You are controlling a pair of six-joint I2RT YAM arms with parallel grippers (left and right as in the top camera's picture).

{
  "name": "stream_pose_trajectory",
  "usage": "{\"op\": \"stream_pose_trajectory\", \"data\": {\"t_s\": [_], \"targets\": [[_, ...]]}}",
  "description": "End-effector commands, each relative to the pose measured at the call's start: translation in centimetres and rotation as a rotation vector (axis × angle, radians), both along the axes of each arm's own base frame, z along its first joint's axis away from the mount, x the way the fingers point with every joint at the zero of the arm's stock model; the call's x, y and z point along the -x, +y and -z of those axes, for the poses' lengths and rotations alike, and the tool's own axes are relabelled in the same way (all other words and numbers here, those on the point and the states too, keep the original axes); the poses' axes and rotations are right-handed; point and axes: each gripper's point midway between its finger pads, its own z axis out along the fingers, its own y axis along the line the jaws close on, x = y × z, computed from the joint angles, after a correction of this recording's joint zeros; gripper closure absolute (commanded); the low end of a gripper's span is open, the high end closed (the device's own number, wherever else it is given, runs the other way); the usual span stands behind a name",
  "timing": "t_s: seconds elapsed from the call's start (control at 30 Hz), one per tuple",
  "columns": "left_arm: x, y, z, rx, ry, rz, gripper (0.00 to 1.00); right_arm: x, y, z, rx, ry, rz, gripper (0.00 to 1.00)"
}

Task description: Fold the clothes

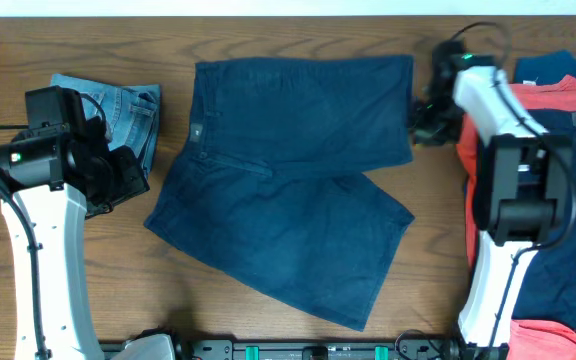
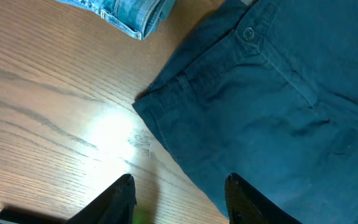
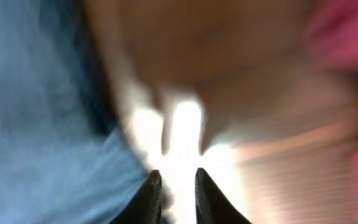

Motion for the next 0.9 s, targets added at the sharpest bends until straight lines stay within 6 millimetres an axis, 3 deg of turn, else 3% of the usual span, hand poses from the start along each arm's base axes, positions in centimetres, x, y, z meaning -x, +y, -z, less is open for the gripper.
{"op": "stream_pose_trajectory", "data": {"t_s": [0.0, 0.1, 0.17, 0.23, 0.33, 0.47, 0.57, 0.7, 0.87], "targets": [[-0.4, 0.0, -0.7, 0.002, -0.030, 0.006, 0.51, -3.1, -2.1, -3.2, -0.021, -0.120, -0.004, 0.73], [-0.7, 0.0, -0.8, 0.004, -0.041, 0.007, 0.46, -3.8, 0.3, -6.0, -0.173, -0.186, -0.097, 0.58], [-0.8, -0.1, -0.8, 0.005, -0.045, 0.008, 0.45, -3.1, 3.1, -7.7, -0.304, -0.199, -0.169, 0.55], [-0.9, 0.0, -0.8, 0.004, -0.048, 0.008, 0.44, -1.9, 5.1, -8.2, -0.367, -0.161, -0.191, 0.59], [-0.9, 0.0, -0.8, 0.004, -0.048, 0.008, 0.44, 0.7, 7.3, -7.2, -0.357, -0.054, -0.229, 0.60], [-0.9, 0.0, -0.8, 0.004, -0.049, 0.008, 0.44, 3.6, 11.0, -4.9, -0.341, 0.042, -0.316, 0.42], [-0.9, 0.0, -0.8, 0.004, -0.048, 0.008, 0.44, 5.2, 14.0, -3.1, -0.332, 0.063, -0.416, 0.38], [-0.9, 0.0, -0.8, 0.004, -0.048, 0.008, 0.44, 5.9, 15.5, 0.3, -0.174, 0.047, -0.498, 0.43], [-0.9, 0.0, -0.8, 0.005, -0.047, 0.008, 0.44, 6.1, 12.8, 3.7, 0.153, 0.023, -0.455, 0.81]]}}
